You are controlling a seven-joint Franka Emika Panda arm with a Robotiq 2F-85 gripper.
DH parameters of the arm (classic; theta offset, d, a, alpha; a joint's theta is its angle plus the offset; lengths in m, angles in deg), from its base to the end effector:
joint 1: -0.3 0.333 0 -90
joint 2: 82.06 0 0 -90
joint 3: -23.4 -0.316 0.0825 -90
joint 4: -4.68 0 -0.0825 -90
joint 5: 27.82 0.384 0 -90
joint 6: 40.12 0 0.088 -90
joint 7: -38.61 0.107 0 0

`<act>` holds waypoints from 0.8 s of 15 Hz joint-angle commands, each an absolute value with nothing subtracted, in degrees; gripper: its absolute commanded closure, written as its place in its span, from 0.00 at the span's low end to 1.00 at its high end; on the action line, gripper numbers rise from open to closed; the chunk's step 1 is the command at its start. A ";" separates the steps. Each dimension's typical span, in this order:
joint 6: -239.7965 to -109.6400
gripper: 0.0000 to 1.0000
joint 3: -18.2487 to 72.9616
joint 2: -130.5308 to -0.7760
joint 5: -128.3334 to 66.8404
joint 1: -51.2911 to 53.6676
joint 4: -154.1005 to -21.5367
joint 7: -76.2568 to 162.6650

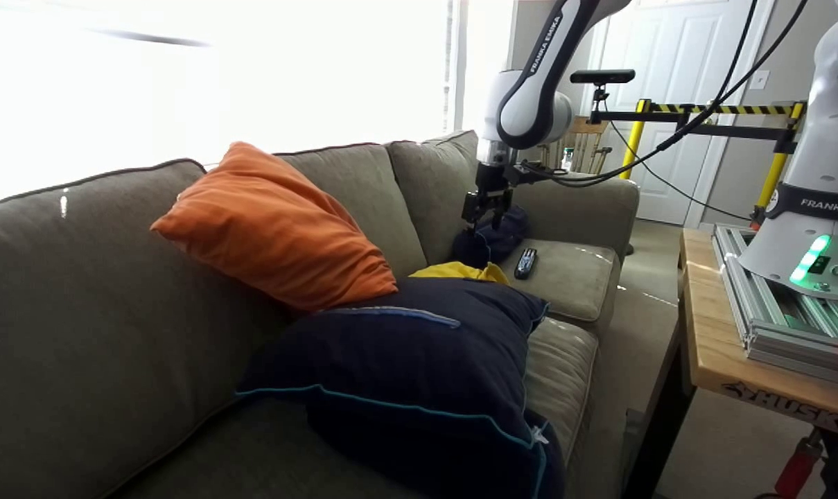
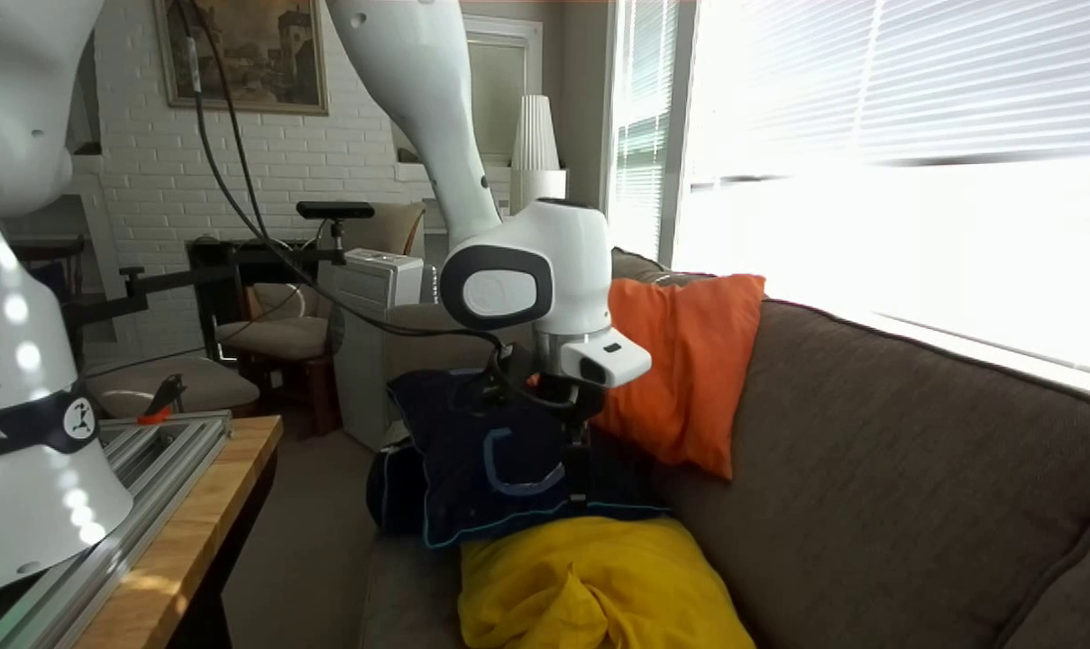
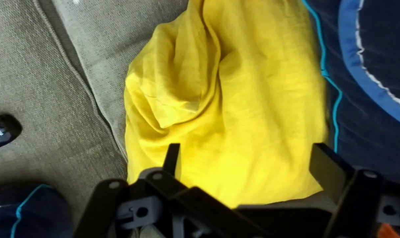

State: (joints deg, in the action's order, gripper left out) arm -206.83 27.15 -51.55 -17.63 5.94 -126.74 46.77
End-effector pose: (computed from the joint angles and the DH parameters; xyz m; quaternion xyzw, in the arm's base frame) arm 0.5252 0.0044 0.1253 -0.9899 0.1346 -0.0425 0.0115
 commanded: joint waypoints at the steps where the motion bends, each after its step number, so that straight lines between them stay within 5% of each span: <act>1: -208.14 0.00 27.02 -45.91 -19.78 4.87 -122.86 47.28; 12: -220.72 0.00 26.85 -32.02 -19.75 2.42 -119.15 45.03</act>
State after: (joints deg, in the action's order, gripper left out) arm -217.07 27.13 -36.07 -18.32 4.25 -121.66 45.59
